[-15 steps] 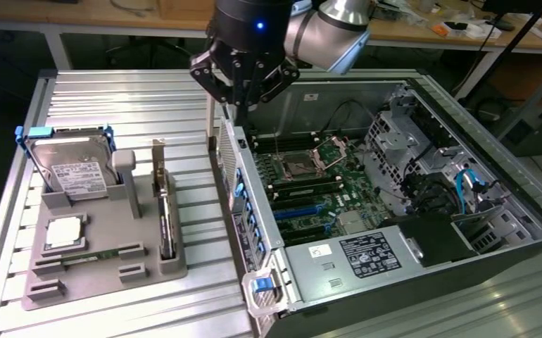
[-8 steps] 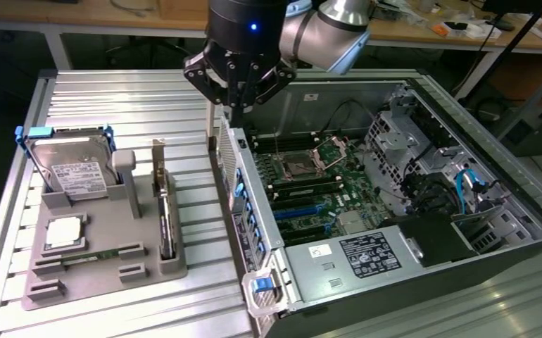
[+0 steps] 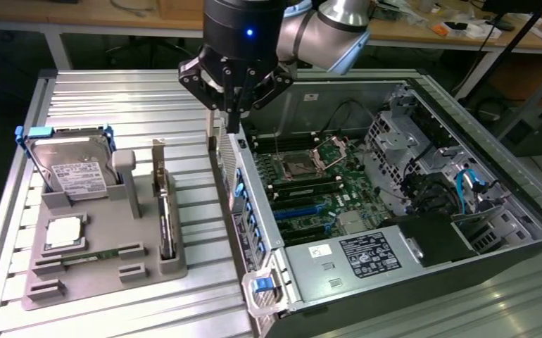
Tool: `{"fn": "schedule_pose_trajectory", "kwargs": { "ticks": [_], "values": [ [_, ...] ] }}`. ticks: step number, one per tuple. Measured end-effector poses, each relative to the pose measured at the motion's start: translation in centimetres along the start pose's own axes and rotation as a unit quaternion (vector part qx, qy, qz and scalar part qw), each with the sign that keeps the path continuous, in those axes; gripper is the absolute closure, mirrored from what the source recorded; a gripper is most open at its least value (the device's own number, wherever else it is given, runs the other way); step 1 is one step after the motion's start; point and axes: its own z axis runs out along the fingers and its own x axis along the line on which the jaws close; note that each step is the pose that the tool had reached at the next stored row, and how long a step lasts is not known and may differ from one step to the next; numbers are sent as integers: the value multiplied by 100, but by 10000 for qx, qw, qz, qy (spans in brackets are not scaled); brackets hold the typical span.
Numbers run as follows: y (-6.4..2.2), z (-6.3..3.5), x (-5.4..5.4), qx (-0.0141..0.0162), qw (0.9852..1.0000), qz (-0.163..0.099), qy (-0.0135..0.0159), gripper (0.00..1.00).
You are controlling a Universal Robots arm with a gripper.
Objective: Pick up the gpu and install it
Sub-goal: 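Reach for the gpu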
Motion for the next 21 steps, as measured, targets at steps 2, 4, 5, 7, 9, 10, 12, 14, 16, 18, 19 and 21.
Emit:
{"fn": "schedule_pose_trajectory", "kwargs": {
  "ticks": [2,4,5,7,9,10,12,14,16,18,19,21],
  "values": [
    [-31,-2,20,-6,10000,0,0,89],
    [-73,-5,48,-12,10000,1,1,89],
    [-87,-7,58,-14,10000,0,1,89],
    [-115,-8,78,-19,10000,1,1,89],
    [-142,-10,98,-23,10000,1,1,89],
    [-156,-11,108,-25,10000,1,1,89],
    [-184,-14,128,-28,10000,1,2,89],
    [-212,-16,151,-33,10000,1,2,89],
    [-241,-17,176,-36,10000,0,2,89],
    [-279,-21,207,-40,10000,2,3,89],
    [-290,-22,216,-41,10000,2,3,89],
    [-310,-23,241,-43,10000,1,3,89]
  ]
}}
